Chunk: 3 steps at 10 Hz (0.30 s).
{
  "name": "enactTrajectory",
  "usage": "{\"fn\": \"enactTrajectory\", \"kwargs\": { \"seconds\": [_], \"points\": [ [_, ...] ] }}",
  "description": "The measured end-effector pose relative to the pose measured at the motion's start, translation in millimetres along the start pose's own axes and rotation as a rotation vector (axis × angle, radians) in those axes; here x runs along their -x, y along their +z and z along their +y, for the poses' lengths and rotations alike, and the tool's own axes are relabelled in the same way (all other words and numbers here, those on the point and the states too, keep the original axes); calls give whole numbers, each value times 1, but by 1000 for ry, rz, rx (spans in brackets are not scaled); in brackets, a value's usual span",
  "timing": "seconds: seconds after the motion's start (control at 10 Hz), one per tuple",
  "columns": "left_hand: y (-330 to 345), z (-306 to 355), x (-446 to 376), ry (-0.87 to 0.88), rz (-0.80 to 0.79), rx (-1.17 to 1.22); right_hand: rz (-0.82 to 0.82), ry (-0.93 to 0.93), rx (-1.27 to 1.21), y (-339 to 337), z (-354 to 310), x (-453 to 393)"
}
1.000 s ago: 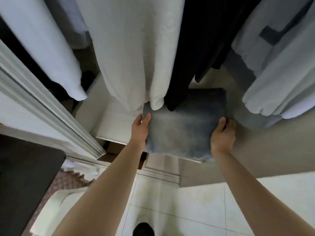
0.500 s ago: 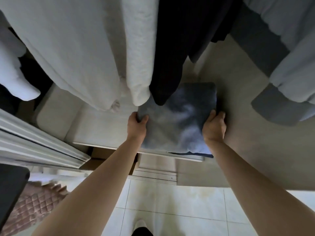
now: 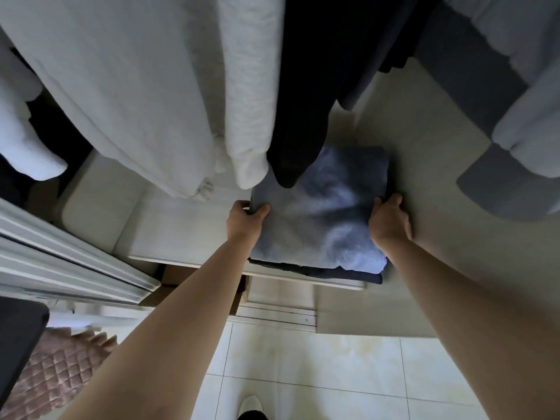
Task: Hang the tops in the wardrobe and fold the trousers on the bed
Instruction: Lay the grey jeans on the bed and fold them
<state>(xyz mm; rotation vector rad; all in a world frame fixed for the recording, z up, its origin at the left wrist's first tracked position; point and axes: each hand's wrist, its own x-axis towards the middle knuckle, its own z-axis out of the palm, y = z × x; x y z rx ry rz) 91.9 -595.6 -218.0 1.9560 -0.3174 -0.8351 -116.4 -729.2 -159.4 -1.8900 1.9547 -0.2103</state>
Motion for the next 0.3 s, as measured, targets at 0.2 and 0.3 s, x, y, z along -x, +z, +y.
{"fn": "enactTrajectory", "kwargs": {
  "seconds": [0.2, 0.3],
  "points": [
    [-19, -8, 31, 104, -8, -131, -120, -73, 21, -18, 11, 35],
    [-27, -21, 63, 117, 8, -142, -152, -109, 66, -19, 30, 65]
  ]
}}
